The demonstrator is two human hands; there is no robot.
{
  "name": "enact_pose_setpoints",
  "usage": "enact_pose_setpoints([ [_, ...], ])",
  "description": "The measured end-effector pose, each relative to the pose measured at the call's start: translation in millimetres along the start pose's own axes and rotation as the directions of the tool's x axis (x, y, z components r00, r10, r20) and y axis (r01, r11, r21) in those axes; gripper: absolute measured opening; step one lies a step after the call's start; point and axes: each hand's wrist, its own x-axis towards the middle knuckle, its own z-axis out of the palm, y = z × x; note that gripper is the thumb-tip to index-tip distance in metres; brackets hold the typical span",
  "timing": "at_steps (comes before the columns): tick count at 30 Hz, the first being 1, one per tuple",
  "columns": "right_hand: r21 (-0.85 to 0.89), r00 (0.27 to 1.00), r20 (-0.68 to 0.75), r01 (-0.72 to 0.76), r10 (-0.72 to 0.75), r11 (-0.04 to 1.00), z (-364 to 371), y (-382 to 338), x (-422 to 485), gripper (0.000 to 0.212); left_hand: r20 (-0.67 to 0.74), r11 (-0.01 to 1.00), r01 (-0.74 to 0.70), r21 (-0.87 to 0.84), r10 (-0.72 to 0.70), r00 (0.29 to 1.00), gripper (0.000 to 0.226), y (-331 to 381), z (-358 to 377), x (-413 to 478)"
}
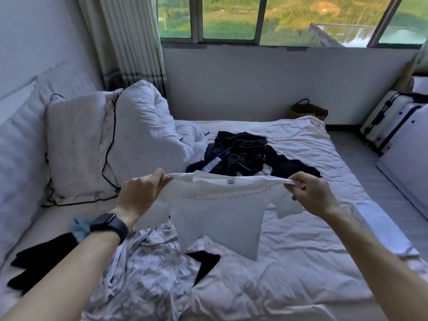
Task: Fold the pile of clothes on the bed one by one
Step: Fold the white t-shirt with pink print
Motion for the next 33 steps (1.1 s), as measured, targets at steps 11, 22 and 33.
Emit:
enact_pose_setpoints([
  [11, 0.151, 0.981, -0.039, -0.183, 0.191, 0.972, -0.1, 104.4, -118.8, 0.013, 0.057, 0.926, 0.367, -0.082, -0.364, 0.930, 0.056, 121.3, 12.2, -152.7],
  [22, 0.153, 0.926, 0.291, -0.292, 0.240, 0.944, -15.2, 161.6, -148.1, 0.022, 0.340, 0.789, 0.580, -0.203, -0.498, 0.798, 0.055, 141.5, 4.8, -175.2],
  [33, -0.176, 0.903, 0.217, -0.337, 0.370, 0.925, 68.9, 185.7, 4.9, 0.027, 0.561, 0.760, 0.637, -0.130, -0.474, 0.679, 0.038, 101.9, 144.8, -74.6],
])
